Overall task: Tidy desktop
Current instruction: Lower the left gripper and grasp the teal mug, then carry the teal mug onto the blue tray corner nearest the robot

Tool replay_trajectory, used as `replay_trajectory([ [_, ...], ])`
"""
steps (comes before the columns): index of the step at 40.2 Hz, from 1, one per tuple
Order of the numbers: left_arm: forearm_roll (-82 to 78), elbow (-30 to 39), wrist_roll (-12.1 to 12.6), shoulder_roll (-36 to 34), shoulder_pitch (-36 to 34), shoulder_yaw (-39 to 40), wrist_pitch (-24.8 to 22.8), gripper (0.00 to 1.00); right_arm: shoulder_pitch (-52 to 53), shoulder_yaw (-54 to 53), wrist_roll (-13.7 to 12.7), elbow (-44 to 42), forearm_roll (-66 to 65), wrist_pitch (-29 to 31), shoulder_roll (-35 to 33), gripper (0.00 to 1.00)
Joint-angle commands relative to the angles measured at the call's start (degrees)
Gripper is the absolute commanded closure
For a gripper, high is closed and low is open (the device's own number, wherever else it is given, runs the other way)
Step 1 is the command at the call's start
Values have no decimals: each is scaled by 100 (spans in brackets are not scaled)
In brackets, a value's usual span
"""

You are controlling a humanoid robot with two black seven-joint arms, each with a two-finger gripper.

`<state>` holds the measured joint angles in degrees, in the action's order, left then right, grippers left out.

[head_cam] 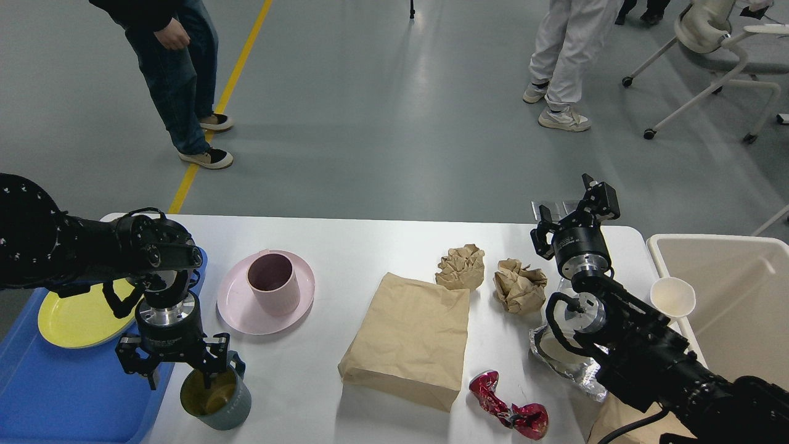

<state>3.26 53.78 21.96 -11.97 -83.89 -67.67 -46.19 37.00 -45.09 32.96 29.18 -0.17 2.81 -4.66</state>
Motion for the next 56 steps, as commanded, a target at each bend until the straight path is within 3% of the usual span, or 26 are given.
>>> replay_trajectory([
  [1, -1, -7, 10, 1, 22, -1, 31, 41, 0, 0, 0, -1, 0, 0, 0, 0],
  [9, 8, -7, 28, 1, 250, 210, -21, 67, 0, 0, 0, -1, 0, -8, 0, 0],
  [12, 8, 1, 36, -8, 356, 272, -57, 84, 0, 0, 0, -1, 0, -8, 0, 0],
  [17, 8, 19, 37, -34, 374, 263, -83, 99, 0, 0, 0, -1, 0, 0, 0, 0],
  [27, 34, 45, 28, -113, 330, 289, -425, 100, 0, 0, 0, -1, 0, -8, 0, 0],
  [31, 52, 54, 19, -227, 172, 298, -829, 100, 0, 0, 0, -1, 0, 0, 0, 0],
  [38, 70, 63, 10, -1016, -320, 456, -881, 100, 0, 0, 0, -1, 0, 0, 0, 0],
  [44, 8, 19, 71, -2062, -312, 518, -881, 100, 0, 0, 0, -1, 0, 0, 0, 0],
  [56, -387, -665, 98, -2978, 47, 439, -881, 100, 0, 0, 0, 8, 0, 0, 0, 0],
])
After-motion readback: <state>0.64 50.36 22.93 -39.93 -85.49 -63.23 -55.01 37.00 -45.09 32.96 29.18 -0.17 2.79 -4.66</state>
